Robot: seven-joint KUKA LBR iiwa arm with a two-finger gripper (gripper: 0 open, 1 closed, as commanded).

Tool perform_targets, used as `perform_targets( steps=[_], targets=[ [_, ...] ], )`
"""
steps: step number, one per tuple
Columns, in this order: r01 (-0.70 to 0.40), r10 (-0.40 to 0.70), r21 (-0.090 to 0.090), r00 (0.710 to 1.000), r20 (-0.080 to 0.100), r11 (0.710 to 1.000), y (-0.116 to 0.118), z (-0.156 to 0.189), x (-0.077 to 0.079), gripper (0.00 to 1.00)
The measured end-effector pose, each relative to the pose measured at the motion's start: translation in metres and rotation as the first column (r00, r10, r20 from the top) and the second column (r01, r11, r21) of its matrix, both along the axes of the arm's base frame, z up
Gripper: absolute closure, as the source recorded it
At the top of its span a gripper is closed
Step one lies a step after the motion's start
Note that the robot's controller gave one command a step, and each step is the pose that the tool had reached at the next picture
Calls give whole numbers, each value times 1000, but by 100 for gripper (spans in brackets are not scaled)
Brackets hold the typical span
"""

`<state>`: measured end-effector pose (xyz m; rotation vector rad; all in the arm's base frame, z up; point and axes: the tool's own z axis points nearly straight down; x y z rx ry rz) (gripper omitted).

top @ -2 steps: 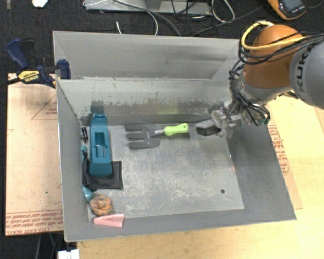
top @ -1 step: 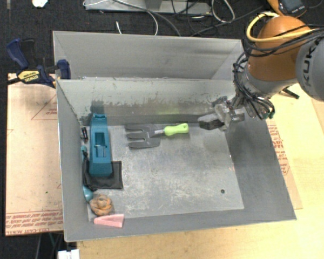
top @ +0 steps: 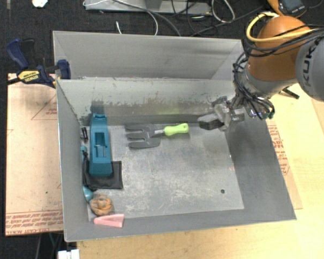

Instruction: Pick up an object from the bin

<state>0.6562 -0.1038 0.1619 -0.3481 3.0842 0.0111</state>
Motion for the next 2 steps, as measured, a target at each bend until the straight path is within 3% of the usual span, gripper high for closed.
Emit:
perform_targets(
  steps=[1,2],
  targets=[
    [0,0,2,1000,-9,1000,1,15,-2,100],
    [1,-1,-1,1000,2,1000,0,56,0,100]
  ],
)
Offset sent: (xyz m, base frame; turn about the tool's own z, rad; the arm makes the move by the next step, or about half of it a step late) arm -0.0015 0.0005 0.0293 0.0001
